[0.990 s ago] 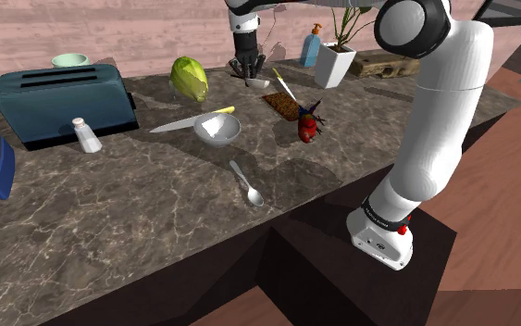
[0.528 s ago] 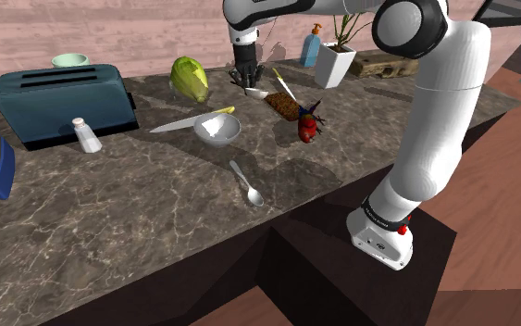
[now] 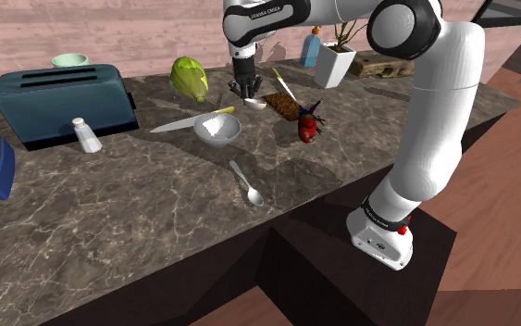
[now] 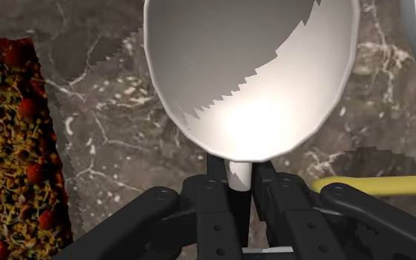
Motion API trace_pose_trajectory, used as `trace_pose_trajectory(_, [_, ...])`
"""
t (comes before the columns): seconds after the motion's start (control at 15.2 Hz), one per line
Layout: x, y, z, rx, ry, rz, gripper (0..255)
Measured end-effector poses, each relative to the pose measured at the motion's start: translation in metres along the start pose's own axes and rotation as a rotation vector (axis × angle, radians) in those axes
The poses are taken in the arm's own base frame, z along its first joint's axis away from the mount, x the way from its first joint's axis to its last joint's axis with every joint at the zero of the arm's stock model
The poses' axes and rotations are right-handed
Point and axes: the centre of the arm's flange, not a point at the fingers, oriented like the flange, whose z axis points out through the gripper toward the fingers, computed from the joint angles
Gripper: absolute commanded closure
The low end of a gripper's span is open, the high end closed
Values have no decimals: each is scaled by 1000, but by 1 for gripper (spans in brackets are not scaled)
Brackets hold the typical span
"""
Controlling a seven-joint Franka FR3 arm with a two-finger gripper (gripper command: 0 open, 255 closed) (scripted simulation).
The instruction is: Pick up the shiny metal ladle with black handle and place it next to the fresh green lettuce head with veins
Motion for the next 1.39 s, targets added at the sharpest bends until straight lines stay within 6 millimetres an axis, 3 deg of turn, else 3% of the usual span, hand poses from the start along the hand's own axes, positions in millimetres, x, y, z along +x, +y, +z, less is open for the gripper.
trace_pose_trajectory(0.53, [9,-5,40,0,0,0,255])
trace_pose_trajectory(0.92, [11,-5,46,0,0,0,255])
trace_pose_trajectory(0.99, [11,-5,46,0,0,0,0])
trace_pose_trajectory(1.39, [11,-5,46,0,0,0,0])
